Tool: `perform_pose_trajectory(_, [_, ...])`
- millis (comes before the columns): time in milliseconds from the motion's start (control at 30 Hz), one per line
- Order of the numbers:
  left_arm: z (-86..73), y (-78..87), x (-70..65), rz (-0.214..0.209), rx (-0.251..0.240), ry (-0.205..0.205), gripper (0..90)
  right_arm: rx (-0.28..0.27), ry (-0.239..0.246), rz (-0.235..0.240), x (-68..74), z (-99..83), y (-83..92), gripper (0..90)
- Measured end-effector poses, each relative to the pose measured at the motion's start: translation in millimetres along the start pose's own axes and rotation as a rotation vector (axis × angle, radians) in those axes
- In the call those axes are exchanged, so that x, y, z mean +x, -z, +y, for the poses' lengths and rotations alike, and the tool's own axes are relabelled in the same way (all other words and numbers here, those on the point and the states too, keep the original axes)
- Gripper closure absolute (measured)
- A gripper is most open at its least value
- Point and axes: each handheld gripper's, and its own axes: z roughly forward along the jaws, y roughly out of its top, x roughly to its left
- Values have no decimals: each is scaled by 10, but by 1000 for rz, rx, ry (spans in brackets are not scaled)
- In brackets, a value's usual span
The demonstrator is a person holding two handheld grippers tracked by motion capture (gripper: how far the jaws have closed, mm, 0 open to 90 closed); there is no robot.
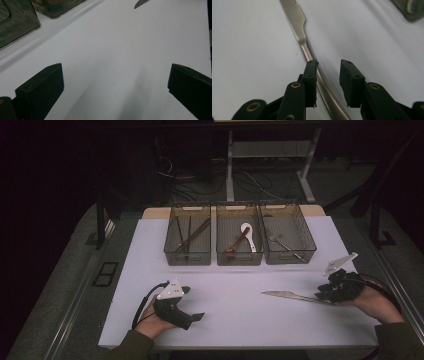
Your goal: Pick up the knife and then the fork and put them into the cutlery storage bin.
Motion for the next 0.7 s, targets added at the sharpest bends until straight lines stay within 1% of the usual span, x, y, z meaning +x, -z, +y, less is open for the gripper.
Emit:
perform_pose_trajectory(33, [0,-2,-1,0,-1,1,0,20,29,0,18,33,-12,660])
perform_pose_trajectory(100, [-1,-3,0,-1,-1,1,0,48,71,10,53,99,-41,656])
perform_pose_trajectory(167, [-1,-4,0,-1,-1,1,0,69,121,7,62,165,-76,652])
perform_pose_trajectory(200, [-1,-4,0,-1,-1,1,0,84,135,10,74,196,-94,652])
perform_pose_trajectory(267, [-2,-5,1,-1,0,0,0,120,179,8,84,256,-123,653])
perform_pose_trajectory(300, [-2,-5,2,-1,0,0,0,129,189,21,93,283,-135,656])
perform_pose_trajectory(333, [-3,-6,2,-2,0,0,0,137,210,32,95,309,-146,658])
perform_pose_trajectory(433, [-3,-8,-1,-2,0,2,0,178,239,56,129,384,-183,672])
perform_pose_trajectory(467, [-3,-7,-2,-2,0,2,0,191,240,65,147,403,-199,675])
perform_pose_trajectory(567, [-4,-9,-1,-2,1,2,0,230,259,67,168,448,-252,692])
perform_pose_trajectory(633, [-4,-9,-1,-3,2,1,0,250,291,58,170,469,-287,694])
perform_pose_trajectory(700, [-4,-9,-1,-4,4,0,0,272,298,49,179,486,-319,708])
